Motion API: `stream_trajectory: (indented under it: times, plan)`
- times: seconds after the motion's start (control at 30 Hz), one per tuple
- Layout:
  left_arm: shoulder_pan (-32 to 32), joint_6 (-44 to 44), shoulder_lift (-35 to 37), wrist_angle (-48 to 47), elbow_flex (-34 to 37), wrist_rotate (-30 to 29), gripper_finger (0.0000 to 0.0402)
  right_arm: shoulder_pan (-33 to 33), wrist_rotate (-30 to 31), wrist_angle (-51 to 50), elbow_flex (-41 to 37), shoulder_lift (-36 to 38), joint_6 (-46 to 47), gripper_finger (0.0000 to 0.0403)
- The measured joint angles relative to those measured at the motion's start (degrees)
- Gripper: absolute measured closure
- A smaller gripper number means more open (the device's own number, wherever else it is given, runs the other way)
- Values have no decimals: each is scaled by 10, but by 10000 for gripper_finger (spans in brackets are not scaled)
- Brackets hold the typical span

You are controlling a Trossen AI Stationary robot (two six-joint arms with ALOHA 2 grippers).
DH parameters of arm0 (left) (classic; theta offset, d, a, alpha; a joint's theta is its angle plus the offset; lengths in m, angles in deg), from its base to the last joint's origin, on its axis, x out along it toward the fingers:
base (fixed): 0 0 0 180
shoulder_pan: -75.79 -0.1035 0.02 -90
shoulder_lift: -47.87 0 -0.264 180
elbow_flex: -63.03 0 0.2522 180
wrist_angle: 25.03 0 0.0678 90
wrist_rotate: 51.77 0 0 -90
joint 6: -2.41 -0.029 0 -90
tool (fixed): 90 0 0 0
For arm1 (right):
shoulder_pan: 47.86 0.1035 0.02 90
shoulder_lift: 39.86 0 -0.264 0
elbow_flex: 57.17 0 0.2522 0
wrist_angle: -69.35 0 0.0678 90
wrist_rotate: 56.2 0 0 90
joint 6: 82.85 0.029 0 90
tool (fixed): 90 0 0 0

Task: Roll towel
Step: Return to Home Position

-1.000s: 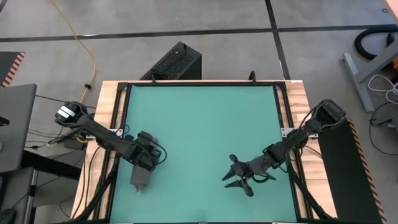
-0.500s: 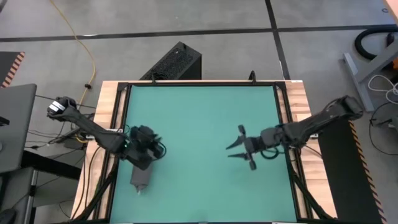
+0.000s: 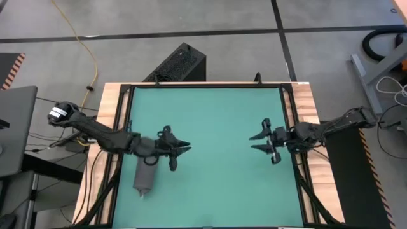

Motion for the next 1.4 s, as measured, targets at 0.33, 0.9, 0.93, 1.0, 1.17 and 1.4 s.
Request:
stream_trajectory:
  times: [0.33,0.9,0.93,1.0,1.17,1.4]
  plan:
    - [-126,-78,144,-82,46,104,389,-91,28,7,-62,24,25,291]
    - [-140,-51,516,123,358,93,401,-296,-181,-10,-62,-8,69,387]
    - [-140,-56,529,117,361,104,401,-299,-182,-14,-62,-7,70,389]
    - [-139,-62,557,104,365,121,401,-300,-182,-17,-62,1,70,388]
    - [-139,-57,616,30,365,128,401,-290,-196,-43,-62,38,69,386]
    - [-139,-51,635,2,366,161,401,-258,-196,-19,-107,92,46,386]
